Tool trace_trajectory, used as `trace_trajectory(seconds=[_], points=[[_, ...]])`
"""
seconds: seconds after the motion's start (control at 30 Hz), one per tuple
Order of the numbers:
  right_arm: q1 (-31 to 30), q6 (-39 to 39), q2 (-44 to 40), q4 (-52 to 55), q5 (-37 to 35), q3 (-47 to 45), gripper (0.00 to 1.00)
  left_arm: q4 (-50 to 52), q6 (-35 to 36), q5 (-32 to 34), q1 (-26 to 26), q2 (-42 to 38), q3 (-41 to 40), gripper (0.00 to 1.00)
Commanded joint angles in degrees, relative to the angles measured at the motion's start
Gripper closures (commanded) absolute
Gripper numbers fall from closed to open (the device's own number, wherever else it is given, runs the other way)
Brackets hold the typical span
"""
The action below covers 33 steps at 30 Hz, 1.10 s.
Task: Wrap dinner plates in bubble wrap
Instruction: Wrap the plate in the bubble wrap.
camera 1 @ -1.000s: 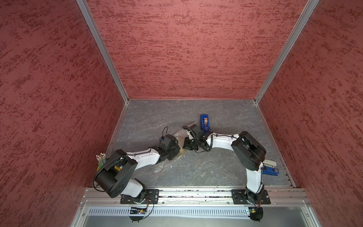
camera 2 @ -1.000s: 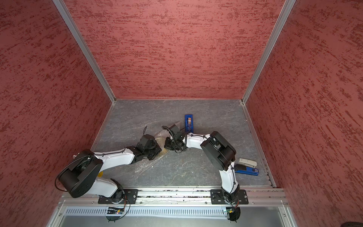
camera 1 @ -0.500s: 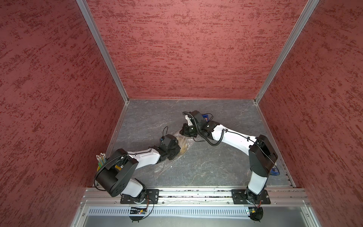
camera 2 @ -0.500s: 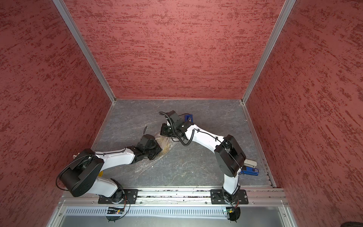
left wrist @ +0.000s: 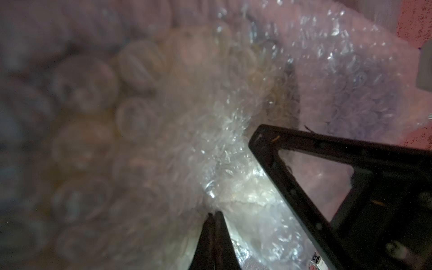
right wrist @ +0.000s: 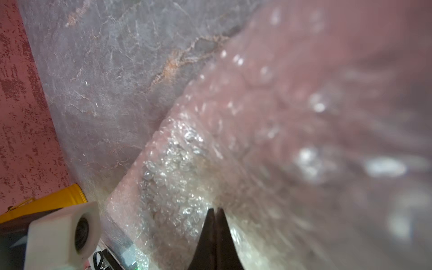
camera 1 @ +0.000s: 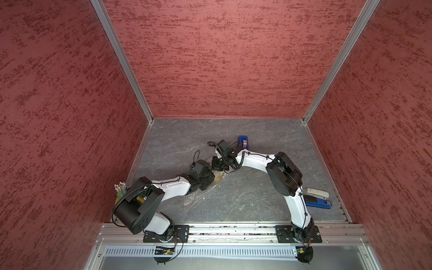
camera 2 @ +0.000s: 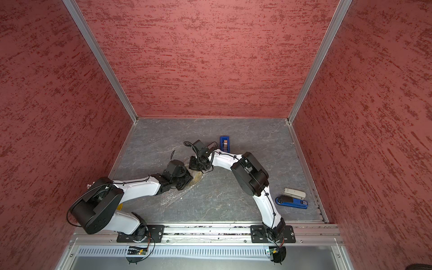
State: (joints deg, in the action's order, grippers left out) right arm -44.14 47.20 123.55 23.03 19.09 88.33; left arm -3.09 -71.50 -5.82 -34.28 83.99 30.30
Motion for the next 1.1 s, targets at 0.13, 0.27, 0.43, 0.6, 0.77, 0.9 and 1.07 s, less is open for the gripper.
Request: trace_trajectory(seconds=[0.13,0.27,0.43,0.6,0.77,0.9,1.07], points=[[0.02,1.49,-1.40,-1.56,0.84,-2.77,0.97,5.13,2.64,1.00,0.49,-6.13,1.38,0.64],[0.02,1.76,-1.11,-2.06,1.05,-3.49,0.97,11.51,3.16,3.99,1.68,-12.70,3.13,0.52],[0.04,2.11,-1.55,-2.77,1.47,-3.80,0.97,10.68,2.14,0.86,6.22,-11.83,3.03,0.65],[0.02,2.11,-1.69,-2.48,1.56,-3.18,0.97,2.06,2.96,-4.20,7.97,-3.77,2.33,0.86],[-0.07,2.11,-3.31,-2.04,1.54,-3.00,0.97,-0.60,1.99,-4.99,8.18,-0.66,0.69,0.92],[-0.63,1.07,-6.83,0.09,0.23,-4.27,0.93,0.56,1.90,-4.57,8.94,-1.43,-1.31,0.93],[-1.64,1.03,-12.10,-0.44,-0.72,-12.33,0.92,2.04,2.51,-4.58,9.67,-2.16,-1.82,0.93]])
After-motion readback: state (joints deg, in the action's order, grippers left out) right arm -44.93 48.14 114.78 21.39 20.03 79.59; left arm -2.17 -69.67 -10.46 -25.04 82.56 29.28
